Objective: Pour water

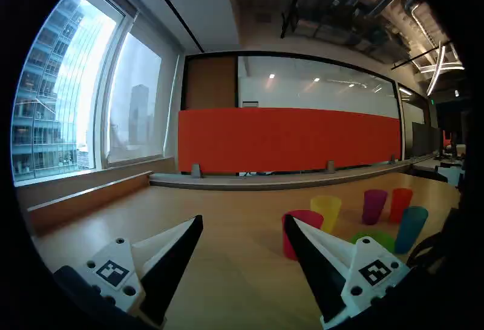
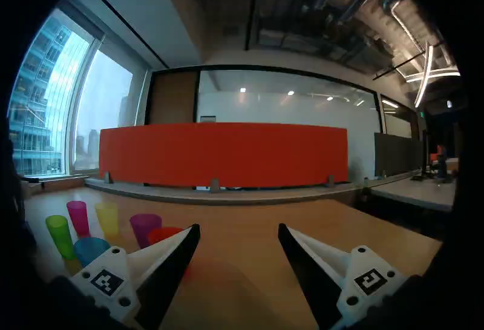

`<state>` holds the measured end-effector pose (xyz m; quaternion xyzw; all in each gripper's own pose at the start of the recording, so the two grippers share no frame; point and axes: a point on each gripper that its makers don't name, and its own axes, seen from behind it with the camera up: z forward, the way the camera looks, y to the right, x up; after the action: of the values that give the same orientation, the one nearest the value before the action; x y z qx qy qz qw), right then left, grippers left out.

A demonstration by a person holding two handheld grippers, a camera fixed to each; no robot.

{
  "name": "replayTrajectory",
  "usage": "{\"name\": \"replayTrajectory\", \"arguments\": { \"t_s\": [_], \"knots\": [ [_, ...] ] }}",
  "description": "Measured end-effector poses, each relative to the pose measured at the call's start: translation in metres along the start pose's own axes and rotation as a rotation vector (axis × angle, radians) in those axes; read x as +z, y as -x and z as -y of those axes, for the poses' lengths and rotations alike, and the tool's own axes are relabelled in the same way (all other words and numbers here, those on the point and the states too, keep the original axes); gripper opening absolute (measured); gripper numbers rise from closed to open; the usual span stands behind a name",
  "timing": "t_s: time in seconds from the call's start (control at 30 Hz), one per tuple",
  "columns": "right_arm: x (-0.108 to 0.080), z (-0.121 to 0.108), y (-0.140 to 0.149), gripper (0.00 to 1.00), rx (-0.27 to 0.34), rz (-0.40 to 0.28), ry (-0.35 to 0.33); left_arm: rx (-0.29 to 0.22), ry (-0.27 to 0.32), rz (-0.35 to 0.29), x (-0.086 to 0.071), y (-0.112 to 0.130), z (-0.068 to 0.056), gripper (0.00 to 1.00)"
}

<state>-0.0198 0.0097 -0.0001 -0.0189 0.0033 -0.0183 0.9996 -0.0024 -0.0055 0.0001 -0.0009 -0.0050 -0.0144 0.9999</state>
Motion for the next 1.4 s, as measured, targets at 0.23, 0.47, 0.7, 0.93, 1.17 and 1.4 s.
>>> {"name": "replayTrajectory", "arguments": {
  "t_s": [0.23, 0.47, 0.7, 0.93, 1.17, 1.4],
  "knots": [
    [-0.0008, -0.0001, 0.0033, 1.00, 0.002, 0.021, 0.002, 0.000, 0.000, 0.000, -0.0003, 0.0000, 0.0005, 1.00],
    [-0.0011, 0.0022, 0.0055, 1.00, 0.003, 0.027, -0.007, 0.000, 0.000, 0.000, -0.0002, 0.0001, 0.0006, 1.00],
    [-0.0005, 0.0037, 0.0061, 1.00, 0.004, 0.029, -0.016, 0.000, 0.000, 0.000, 0.0000, 0.0006, 0.0005, 1.00],
    [0.0001, 0.0037, 0.0062, 1.00, 0.004, 0.029, -0.015, 0.000, 0.000, 0.000, 0.0007, 0.0010, 0.0001, 1.00],
    [-0.0001, 0.0038, 0.0060, 1.00, 0.004, 0.030, -0.015, -0.001, 0.000, 0.000, 0.0002, 0.0011, 0.0004, 1.00],
    [-0.0005, 0.0041, 0.0061, 1.00, 0.004, 0.030, -0.015, -0.001, 0.000, 0.000, 0.0000, 0.0010, 0.0000, 1.00]
  ]
}}
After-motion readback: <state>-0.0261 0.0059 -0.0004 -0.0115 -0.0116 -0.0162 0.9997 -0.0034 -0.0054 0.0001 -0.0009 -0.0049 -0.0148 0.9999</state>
